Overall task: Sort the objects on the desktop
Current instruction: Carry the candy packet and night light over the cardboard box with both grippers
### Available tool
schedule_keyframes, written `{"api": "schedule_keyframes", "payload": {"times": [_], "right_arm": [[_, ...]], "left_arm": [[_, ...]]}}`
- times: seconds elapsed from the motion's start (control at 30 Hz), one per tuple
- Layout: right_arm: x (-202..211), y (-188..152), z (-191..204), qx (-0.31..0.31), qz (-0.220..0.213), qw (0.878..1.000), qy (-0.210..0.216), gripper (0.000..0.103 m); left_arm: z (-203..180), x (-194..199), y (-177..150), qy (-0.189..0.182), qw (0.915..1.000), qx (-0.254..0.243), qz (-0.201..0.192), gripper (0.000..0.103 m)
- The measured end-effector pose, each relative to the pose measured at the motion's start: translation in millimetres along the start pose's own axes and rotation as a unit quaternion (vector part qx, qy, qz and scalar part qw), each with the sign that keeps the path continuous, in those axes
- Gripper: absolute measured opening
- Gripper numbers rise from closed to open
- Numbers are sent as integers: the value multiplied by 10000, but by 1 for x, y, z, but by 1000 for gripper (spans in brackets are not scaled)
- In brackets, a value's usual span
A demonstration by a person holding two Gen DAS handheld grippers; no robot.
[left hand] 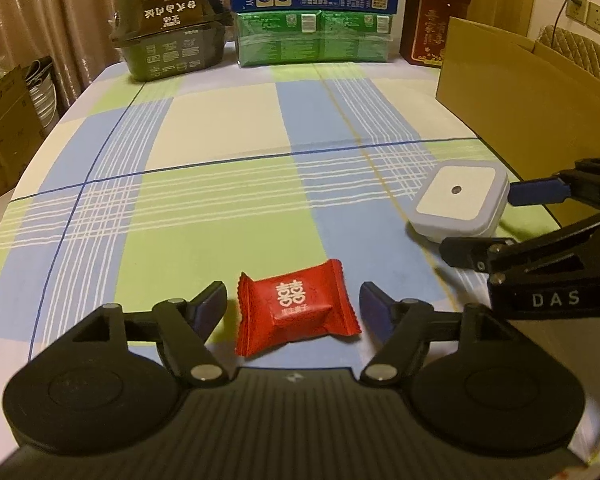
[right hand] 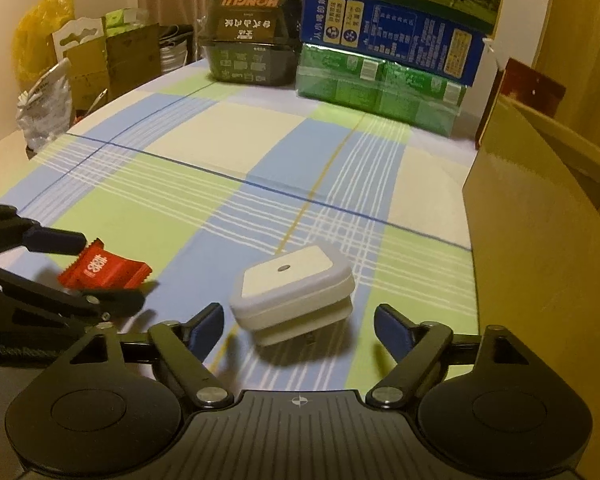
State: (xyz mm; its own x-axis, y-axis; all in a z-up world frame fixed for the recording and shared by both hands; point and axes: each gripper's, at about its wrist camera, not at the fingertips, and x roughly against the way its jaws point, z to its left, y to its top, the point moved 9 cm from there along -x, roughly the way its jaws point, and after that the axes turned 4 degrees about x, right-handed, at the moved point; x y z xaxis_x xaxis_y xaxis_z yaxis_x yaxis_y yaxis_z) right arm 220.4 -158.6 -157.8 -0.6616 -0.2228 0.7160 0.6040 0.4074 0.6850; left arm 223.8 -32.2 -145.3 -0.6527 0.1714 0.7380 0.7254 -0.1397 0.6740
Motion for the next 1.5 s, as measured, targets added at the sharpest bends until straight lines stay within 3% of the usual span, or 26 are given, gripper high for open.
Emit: {"api": "schedule_keyframes", "payload": {"times": [0.67, 0.97, 1.07, 1.27, 1.5], "right_arm": [[-20, 17, -10, 11, -205, 9998, -25, 81], [-26, 17, -10, 3, -179, 9998, 14, 79], [-26, 16, -8, 8, -153, 9999, 39, 69], [-22, 17, -7, -64, -216, 9997, 24, 60], [-21, 17, -6, -66, -178, 9998, 93, 59]], "left_arm": [[5, -7, -2, -110, 9992, 371, 106, 72], [6, -7, 1, -68, 9994, 328, 89, 43], [4, -7, 1, -157, 9993, 328, 91, 42], [-1, -6, 1, -263, 9991, 309, 102, 41], [0, -6, 2, -274, 9990, 324, 101, 41]]}}
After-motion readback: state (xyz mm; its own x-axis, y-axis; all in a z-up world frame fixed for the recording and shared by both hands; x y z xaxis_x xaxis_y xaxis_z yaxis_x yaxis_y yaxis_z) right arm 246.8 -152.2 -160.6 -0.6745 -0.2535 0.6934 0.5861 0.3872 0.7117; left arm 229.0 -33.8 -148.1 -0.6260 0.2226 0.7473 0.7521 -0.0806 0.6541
